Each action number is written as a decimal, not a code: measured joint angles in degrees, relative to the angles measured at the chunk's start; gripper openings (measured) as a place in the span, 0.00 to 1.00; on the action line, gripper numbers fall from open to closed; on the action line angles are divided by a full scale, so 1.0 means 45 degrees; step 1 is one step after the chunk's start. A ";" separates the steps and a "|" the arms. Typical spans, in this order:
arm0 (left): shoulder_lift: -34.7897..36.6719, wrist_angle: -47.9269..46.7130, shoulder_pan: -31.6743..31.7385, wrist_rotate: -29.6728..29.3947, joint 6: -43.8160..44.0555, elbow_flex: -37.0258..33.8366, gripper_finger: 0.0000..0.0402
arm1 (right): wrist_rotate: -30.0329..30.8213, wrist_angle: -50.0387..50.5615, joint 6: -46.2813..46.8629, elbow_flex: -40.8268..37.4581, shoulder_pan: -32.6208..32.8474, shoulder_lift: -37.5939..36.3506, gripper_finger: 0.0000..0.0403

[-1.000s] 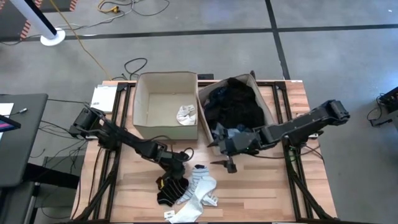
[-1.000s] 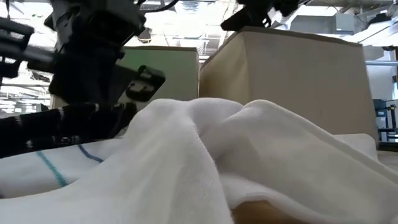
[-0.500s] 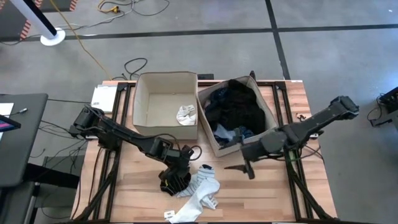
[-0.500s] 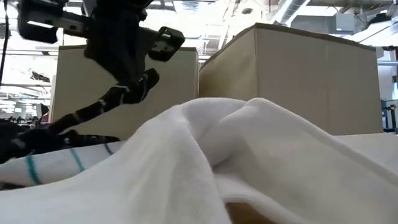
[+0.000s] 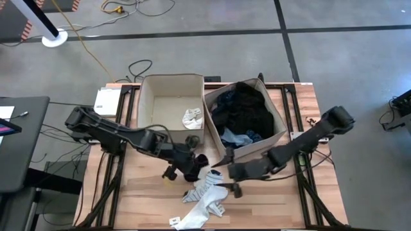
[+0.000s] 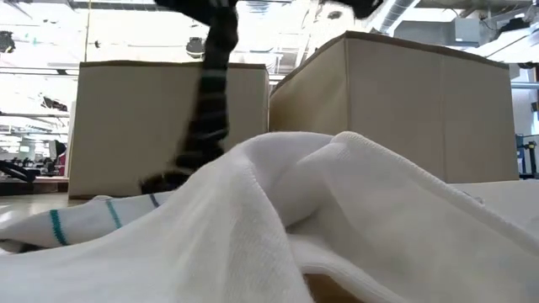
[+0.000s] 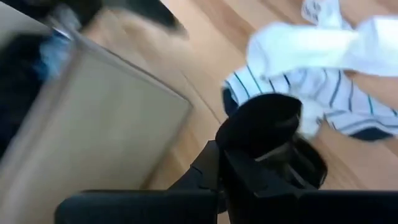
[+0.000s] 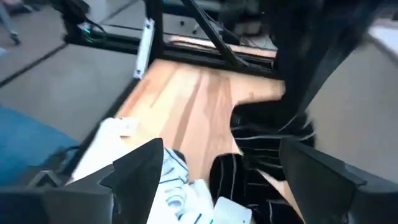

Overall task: Sort clothes
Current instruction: Put the top black sock into the right laundry organizer

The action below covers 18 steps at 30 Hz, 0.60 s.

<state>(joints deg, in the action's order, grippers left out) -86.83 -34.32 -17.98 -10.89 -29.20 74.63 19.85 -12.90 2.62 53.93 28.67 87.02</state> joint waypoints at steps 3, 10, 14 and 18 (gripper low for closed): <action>0.0511 0.0638 -0.0008 -0.0042 -0.0233 0.0000 0.00 | 0.0472 -0.1048 -0.0003 0.0002 -0.0096 0.1035 0.81; 0.1393 0.1935 -0.0019 -0.0915 -0.0358 0.0000 0.00 | 0.1651 -0.3041 0.0049 0.0005 -0.0437 0.2320 0.79; 0.1505 0.1981 -0.0019 -0.1310 -0.0294 0.0000 0.00 | 0.3313 -0.3843 -0.0227 0.0019 -0.0423 0.2558 0.79; 0.1463 0.2009 -0.0019 -0.1423 -0.0153 0.0000 0.00 | 0.3629 -0.4679 -0.0635 0.0019 -0.0450 0.2599 0.79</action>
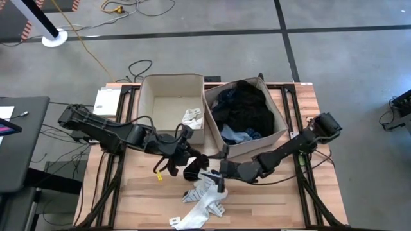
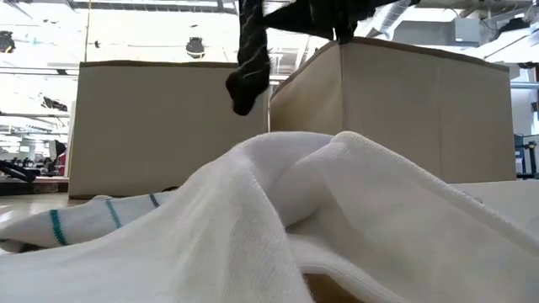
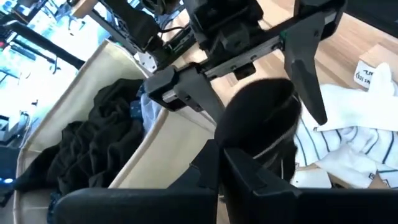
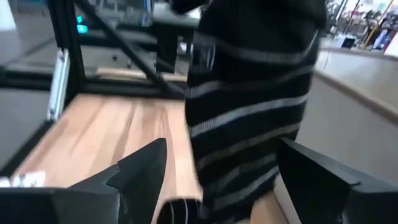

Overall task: Sort clothes
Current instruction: Put the top black sock into the right laundry organizer

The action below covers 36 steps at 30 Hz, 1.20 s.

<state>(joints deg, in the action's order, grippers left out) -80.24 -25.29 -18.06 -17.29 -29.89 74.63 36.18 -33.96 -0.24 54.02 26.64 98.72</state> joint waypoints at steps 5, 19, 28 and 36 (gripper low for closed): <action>-0.0030 0.0065 0.0000 -0.0003 0.0098 0.0000 0.00 | -0.0024 -0.0158 0.0041 0.0005 -0.0035 -0.0009 0.75; -0.0030 0.0527 -0.0314 0.0106 0.0039 0.0000 0.00 | -0.0111 -0.0357 -0.0477 0.0005 -0.0026 -0.0009 0.04; 0.0437 -0.0303 -0.0561 -0.0612 0.0177 0.0000 0.09 | -0.0106 -0.0421 -0.1614 0.0462 0.0285 -0.0118 0.00; 0.1814 -0.2420 -0.0738 -0.1560 0.2090 -0.0005 0.39 | 0.0575 0.1731 -0.3434 0.1904 0.0415 -0.1087 0.00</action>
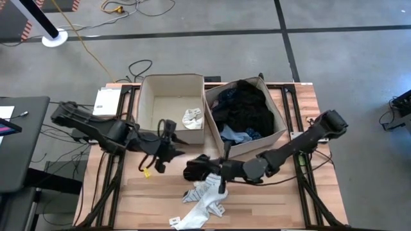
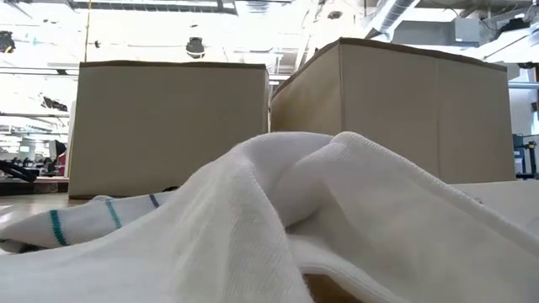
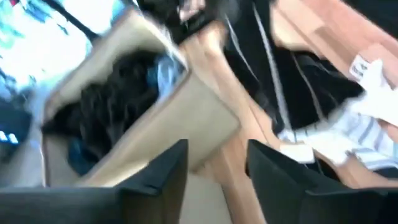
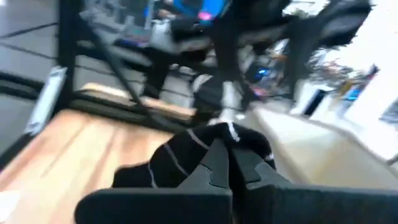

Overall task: Sort clothes
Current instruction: Put the top black sock into the right laundry organizer

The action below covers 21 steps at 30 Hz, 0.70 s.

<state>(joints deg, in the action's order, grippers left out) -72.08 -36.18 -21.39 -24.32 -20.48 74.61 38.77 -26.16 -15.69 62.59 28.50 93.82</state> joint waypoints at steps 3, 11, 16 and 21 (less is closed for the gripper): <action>0.0192 -0.1140 0.0000 -0.0005 0.1138 -0.0015 0.47 | 0.0836 0.0628 -0.0843 0.0150 -0.0046 -0.0606 0.00; 0.0171 -0.1157 -0.0019 0.2094 0.2375 -0.2083 0.51 | 0.1805 0.2449 -0.1453 0.0224 -0.0985 -0.2928 0.00; 0.0159 0.1673 -0.0065 0.3471 0.2006 -0.4089 0.50 | 0.2688 0.4470 -0.0819 0.0219 -0.1961 -0.4069 0.00; 0.0117 0.5061 -0.0146 0.4553 0.1531 -0.6001 0.49 | 0.2390 0.8043 0.2044 0.0219 -0.3358 -0.5057 0.00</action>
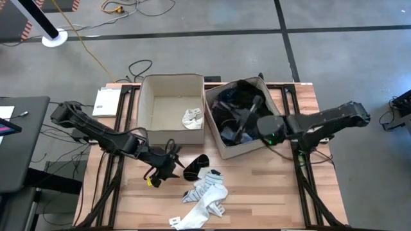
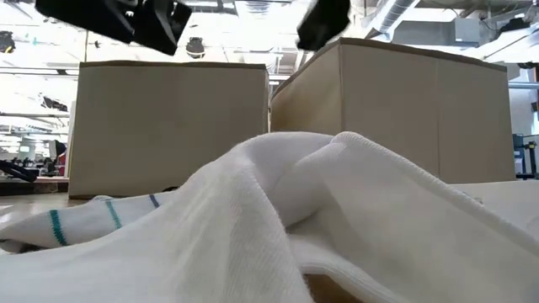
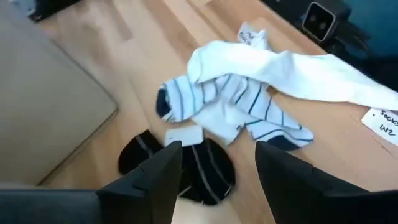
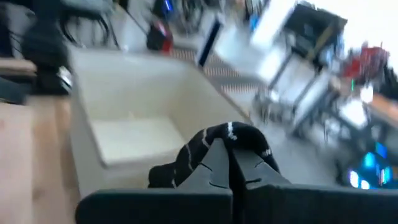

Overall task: Sort clothes
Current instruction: Put the top black sock into the right laundry organizer

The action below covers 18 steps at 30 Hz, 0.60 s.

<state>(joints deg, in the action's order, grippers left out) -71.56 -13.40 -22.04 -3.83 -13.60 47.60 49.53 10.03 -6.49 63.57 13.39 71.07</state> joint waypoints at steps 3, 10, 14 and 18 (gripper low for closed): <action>-0.0330 0.0996 0.0005 0.0130 -0.0121 -0.0771 0.49 | -0.0940 0.1942 0.1751 0.0000 -0.0913 -0.0332 0.00; -0.2417 0.2080 0.0053 0.0840 -0.0111 -0.1022 0.49 | -0.2086 0.3335 0.2786 -0.0019 -0.2066 -0.0104 0.00; -0.3744 0.2935 0.0068 0.1179 -0.0114 -0.0980 0.49 | -0.2910 0.3152 0.2793 -0.0015 -0.2304 0.0007 0.00; -0.4692 0.3339 0.0078 0.1178 -0.0096 -0.0984 0.49 | -0.3844 0.3578 0.3031 -0.0019 -0.2330 0.0033 0.00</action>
<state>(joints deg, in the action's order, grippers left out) -92.67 1.62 -21.69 1.48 -14.03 43.18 32.23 26.13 7.15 63.48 2.91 71.21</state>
